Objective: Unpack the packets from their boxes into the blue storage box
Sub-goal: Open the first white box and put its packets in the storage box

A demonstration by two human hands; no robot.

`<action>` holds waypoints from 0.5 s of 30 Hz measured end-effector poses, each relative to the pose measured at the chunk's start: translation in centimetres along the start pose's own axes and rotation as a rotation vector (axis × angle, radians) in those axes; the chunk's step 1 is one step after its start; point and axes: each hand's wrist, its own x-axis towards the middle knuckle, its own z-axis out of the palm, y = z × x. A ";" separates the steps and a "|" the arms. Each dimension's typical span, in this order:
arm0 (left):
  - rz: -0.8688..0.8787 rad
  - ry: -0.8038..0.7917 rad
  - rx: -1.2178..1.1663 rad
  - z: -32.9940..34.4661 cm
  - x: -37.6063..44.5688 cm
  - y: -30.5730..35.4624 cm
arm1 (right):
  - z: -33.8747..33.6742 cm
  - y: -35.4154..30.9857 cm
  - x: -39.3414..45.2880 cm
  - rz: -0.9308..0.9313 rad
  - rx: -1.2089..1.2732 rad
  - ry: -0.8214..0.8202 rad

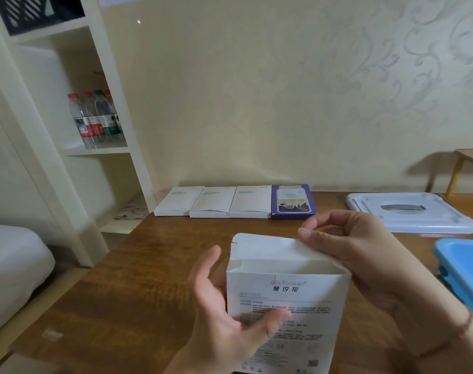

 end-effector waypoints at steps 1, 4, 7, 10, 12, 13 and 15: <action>0.025 -0.008 0.040 -0.3 0.2 0.1 | 0.1 -0.1 0.0 0.005 -0.023 -0.007; 0.086 -0.028 0.181 -1.2 1.0 0.1 | 0.6 -0.5 -0.1 -0.107 -0.168 0.066; 0.117 0.023 0.237 -1.5 1.6 -0.1 | 1.2 -0.6 -1.0 -0.507 -0.378 0.252; 0.211 0.065 0.351 -1.6 1.8 -0.5 | 1.4 -0.4 -2.8 -0.955 -0.655 0.277; 0.273 0.081 0.379 -1.8 1.6 -0.9 | 1.6 0.2 -3.6 -1.006 -0.813 0.175; 0.307 0.086 0.388 -1.9 1.5 -1.1 | 1.6 0.5 -3.9 -0.975 -0.903 0.150; 0.376 0.073 0.399 -2.1 1.2 -1.8 | 1.5 0.6 -4.2 -0.904 -1.068 0.145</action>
